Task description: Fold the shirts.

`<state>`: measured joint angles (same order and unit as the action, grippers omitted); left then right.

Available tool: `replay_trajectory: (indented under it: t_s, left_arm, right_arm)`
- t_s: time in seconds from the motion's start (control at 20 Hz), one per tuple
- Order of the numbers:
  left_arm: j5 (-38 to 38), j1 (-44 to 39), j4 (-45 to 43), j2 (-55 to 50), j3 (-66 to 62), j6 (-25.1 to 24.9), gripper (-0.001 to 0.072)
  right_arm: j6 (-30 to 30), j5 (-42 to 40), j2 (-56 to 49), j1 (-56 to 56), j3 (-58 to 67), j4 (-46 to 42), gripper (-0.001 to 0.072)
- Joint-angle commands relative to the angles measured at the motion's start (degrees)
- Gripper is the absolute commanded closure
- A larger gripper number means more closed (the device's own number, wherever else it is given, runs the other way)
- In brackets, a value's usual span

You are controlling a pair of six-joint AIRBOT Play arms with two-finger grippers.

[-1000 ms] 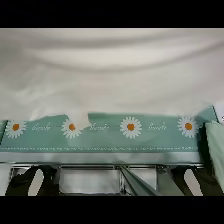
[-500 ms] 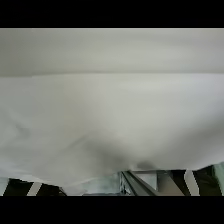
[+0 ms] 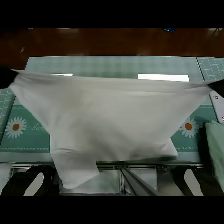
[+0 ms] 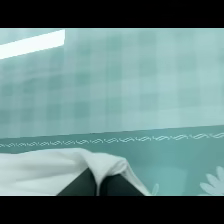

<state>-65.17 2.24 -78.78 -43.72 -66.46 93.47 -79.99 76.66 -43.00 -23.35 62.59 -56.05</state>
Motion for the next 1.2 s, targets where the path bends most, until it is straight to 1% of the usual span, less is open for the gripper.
replay_trajectory:
  t_s: [0.0, 0.1, 0.25, 0.35, 0.5, 0.55, 0.65, 0.8, 0.9, 0.95, 1.0, 1.05, 1.1, 1.15]
  left_arm:
    - [16.65, -0.02, 4.15, -17.22, 3.52, 0.04, 0.0681]
    - [20.63, -0.02, 6.95, -29.03, -1.29, 0.04, 0.0681]
    - [21.11, -0.02, 8.37, -44.65, -12.13, 0.11, 0.0682]
    - [19.45, -0.02, 9.03, -52.37, -20.33, 0.31, 0.0682]
    - [12.79, 0.0, 10.05, -61.29, -32.7, 0.31, 0.0682]
    - [10.75, 0.0, 10.05, -63.19, -35.91, 0.31, 0.0682]
    - [8.09, 0.0, 10.03, -65.75, -39.98, 0.26, 0.0682]
    - [5.77, 0.02, 10.03, -66.29, -40.85, 0.13, 0.0682]
    - [0.85, 0.79, 10.05, -65.88, -40.87, -0.42, 0.0682]
    - [-2.62, 1.36, 10.05, -65.46, -40.87, -1.64, 0.0681]
    - [-7.43, 2.01, 10.01, -64.96, -40.85, -5.42, 0.0681]
    - [-11.82, 2.71, 10.03, -64.5, -40.85, -8.13, 0.0681]
    - [-15.37, 3.58, 10.03, -64.08, -40.83, -10.01, 0.0681]
    - [-17.94, 4.63, 10.08, -63.67, -40.83, -10.97, 0.0682]
  right_arm:
    - [8.94, -13.05, -14.82, 0.02, -6.32, 8.81, 0.0685]
    - [12.2, -16.44, -26.1, 0.92, -3.41, 13.11, 0.0685]
    - [12.13, -18.73, -42.56, 5.51, 6.25, 13.03, 0.0685]
    - [10.01, -18.84, -50.97, 7.48, 14.27, 12.94, 0.0685]
    - [4.11, -17.7, -59.91, 8.96, 25.88, 10.05, 0.0685]
    - [2.71, -17.03, -61.66, 9.16, 28.68, 9.33, 0.0685]
    - [1.86, -16.17, -63.34, 9.18, 31.82, 9.09, 0.0685]
    - [1.77, -14.6, -63.6, 9.16, 33.31, 8.96, 0.0685]
    - [1.79, -11.74, -63.3, 8.87, 33.29, 9.05, 0.0685]
    - [1.88, -8.81, -63.04, 8.5, 33.29, 8.9, 0.0685]
    - [2.4, -5.44, -62.77, 8.07, 33.29, 8.85, 0.0685]
    - [2.8, -1.84, -62.27, 7.63, 33.2, 8.94, 0.0685]
    - [3.89, 0.66, -61.35, 7.32, 32.79, 7.89, 0.0685]
    - [3.32, 1.57, -59.84, 7.21, 31.76, 4.35, 0.0685]
